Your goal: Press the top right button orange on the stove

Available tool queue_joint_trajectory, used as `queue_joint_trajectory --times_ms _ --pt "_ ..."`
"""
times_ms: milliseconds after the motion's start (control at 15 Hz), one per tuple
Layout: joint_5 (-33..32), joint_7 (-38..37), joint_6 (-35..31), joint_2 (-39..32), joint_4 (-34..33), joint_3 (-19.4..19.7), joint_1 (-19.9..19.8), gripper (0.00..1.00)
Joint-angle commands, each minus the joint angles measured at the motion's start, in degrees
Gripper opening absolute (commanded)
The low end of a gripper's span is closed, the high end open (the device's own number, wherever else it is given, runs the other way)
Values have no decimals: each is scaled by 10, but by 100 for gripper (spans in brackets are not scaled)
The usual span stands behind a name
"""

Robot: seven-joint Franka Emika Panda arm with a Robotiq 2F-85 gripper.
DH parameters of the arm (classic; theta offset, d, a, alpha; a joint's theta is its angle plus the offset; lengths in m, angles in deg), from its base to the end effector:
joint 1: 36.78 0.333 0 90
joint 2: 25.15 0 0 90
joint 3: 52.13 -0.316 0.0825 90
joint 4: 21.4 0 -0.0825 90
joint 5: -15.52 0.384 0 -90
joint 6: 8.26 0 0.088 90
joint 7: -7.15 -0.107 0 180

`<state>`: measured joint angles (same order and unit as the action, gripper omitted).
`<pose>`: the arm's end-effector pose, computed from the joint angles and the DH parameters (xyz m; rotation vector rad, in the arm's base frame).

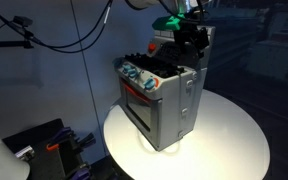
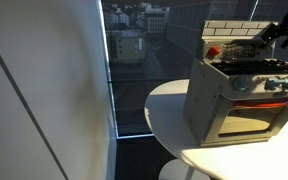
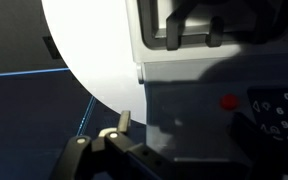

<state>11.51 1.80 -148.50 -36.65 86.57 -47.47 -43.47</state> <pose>0.6269 -0.1231 0.4407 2.9826 -0.3616 0.5448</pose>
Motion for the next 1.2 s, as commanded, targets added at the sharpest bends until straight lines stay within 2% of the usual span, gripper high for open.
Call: queue_joint_trajectory --times_ms 0,667,1133 --pt "15 17 2 -1 -8 4 0 100" --pt "55 51 42 16 2 0 -3 100" --pt "66 67 100 41 6 2 -4 100"
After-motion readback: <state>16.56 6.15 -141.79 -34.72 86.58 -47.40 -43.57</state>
